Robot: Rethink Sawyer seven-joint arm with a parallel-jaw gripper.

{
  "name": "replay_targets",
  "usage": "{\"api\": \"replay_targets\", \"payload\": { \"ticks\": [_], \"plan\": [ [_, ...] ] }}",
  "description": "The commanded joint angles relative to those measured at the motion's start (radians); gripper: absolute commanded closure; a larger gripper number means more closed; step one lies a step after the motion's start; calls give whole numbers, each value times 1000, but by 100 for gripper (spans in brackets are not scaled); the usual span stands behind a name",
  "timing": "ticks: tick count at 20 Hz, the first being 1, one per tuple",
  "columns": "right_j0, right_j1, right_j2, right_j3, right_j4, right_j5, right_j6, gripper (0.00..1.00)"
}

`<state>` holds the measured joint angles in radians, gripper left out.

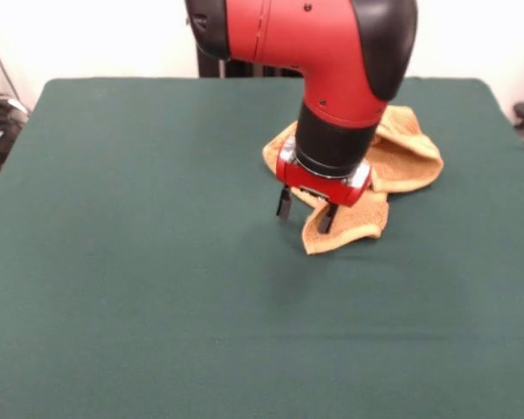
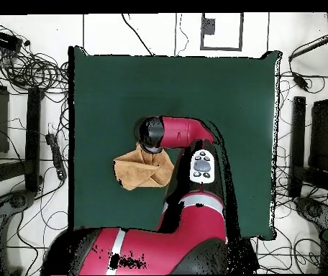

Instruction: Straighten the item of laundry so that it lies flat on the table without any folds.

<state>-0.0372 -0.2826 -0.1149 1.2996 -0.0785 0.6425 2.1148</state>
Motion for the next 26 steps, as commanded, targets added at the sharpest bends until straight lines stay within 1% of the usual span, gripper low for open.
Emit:
{"api": "replay_targets", "payload": {
  "ticks": [1,7,8,12,18,21,23,26],
  "plan": [
    [-6,154,108,58,-20,-231,107,0],
    [7,147,97,76,-12,-243,137,0],
    [0,145,106,85,-11,-269,137,100],
    [35,137,60,60,-33,-240,142,100],
    [77,77,33,99,-13,-197,169,100],
    [124,11,12,153,12,-139,206,100],
    [173,-57,-18,192,36,-63,243,100],
    [235,-149,-60,215,67,80,270,100]
  ]
}}
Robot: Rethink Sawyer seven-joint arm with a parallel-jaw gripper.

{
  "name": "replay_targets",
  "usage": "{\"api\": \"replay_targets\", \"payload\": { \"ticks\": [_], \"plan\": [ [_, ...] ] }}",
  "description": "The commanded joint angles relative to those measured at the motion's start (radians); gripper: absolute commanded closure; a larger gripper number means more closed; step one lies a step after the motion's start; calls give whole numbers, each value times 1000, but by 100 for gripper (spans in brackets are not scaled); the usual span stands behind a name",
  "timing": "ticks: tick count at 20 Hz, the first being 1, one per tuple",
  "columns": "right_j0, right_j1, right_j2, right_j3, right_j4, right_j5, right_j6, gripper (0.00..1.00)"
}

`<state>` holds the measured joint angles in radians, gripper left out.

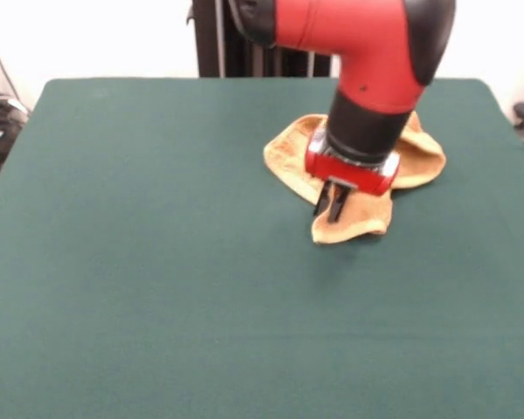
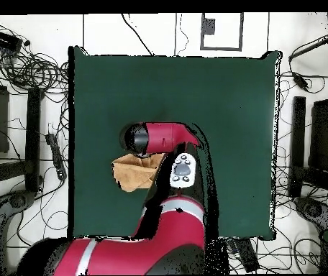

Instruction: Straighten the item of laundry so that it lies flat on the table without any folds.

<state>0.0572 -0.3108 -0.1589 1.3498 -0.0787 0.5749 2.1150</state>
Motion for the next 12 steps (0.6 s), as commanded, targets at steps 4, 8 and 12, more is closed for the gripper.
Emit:
{"api": "replay_targets", "payload": {
  "ticks": [4,8,12],
  "plan": [
    [187,-146,-47,140,101,244,292,100],
    [202,-131,-37,132,141,238,311,100],
    [228,-79,-19,151,198,144,360,100]
  ]
}}
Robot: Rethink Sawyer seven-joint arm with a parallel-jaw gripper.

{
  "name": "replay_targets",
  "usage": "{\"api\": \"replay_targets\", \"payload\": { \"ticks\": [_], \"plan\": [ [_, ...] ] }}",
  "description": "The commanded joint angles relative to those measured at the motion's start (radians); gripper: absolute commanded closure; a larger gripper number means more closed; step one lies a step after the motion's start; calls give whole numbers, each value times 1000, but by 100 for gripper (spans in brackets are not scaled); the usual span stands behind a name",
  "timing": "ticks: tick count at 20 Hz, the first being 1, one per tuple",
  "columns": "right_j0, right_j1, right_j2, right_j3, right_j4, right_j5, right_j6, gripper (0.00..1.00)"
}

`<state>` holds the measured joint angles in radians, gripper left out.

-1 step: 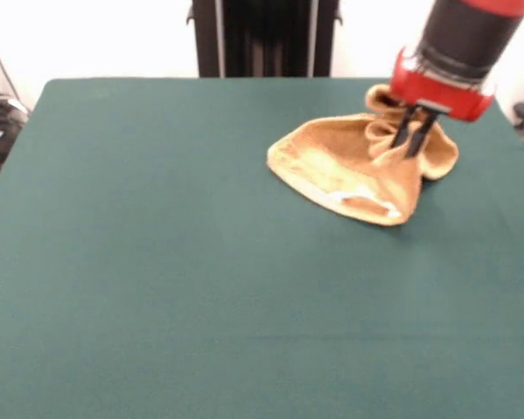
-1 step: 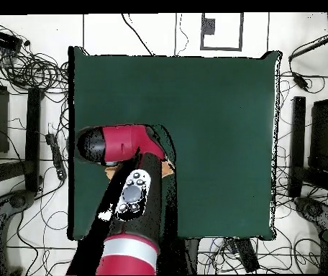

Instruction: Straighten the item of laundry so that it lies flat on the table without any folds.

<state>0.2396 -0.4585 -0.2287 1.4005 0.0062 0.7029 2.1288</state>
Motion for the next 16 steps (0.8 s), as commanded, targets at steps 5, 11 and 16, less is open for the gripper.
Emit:
{"api": "replay_targets", "payload": {
  "ticks": [5,11,16],
  "plan": [
    [91,159,55,130,194,-205,424,100],
    [159,319,-15,49,263,-438,504,100],
    [417,479,-315,-21,502,-289,850,100]
  ]
}}
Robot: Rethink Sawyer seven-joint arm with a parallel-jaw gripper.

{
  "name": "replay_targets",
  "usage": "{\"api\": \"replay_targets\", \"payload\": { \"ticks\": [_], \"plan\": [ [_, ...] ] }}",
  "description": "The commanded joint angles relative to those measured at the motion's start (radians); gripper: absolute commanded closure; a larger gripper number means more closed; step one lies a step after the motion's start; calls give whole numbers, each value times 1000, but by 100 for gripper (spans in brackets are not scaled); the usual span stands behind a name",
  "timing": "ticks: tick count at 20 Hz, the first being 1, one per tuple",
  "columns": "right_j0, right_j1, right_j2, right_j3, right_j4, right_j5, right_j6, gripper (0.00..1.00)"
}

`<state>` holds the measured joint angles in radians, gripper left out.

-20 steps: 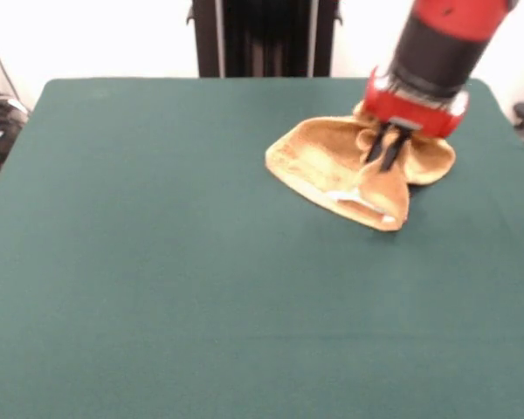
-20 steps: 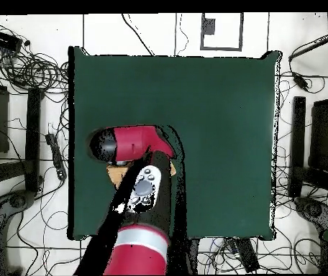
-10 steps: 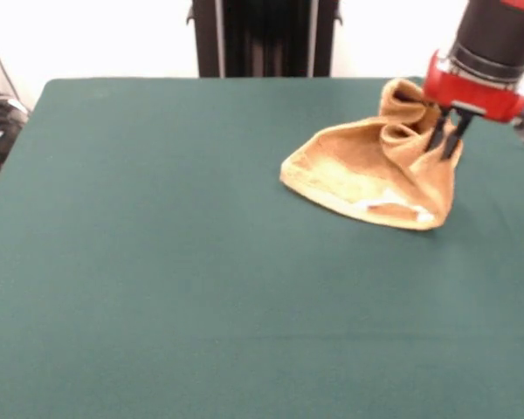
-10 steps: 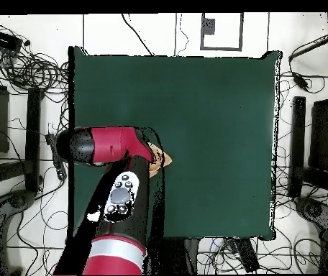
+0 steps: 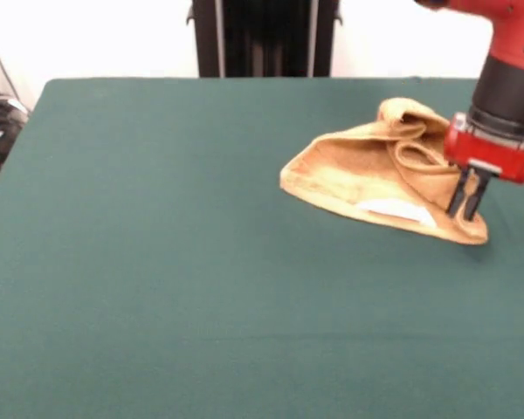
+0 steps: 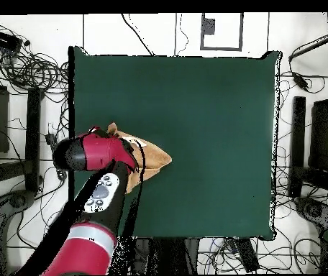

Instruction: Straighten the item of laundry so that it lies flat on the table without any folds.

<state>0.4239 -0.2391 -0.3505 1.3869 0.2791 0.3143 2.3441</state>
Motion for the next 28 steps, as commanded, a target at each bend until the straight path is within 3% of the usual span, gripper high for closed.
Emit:
{"api": "replay_targets", "payload": {
  "ticks": [1,8,10,13,16,18,28],
  "plan": [
    [265,274,-222,-15,264,151,683,100],
    [381,312,-334,-97,365,527,987,100],
    [397,292,-324,-97,366,568,1022,100],
    [413,250,-284,-84,355,572,1017,100],
    [390,211,-209,-45,323,401,889,100],
    [388,187,-154,-25,341,353,882,100],
    [437,277,-288,-140,360,492,1105,100]
  ]
}}
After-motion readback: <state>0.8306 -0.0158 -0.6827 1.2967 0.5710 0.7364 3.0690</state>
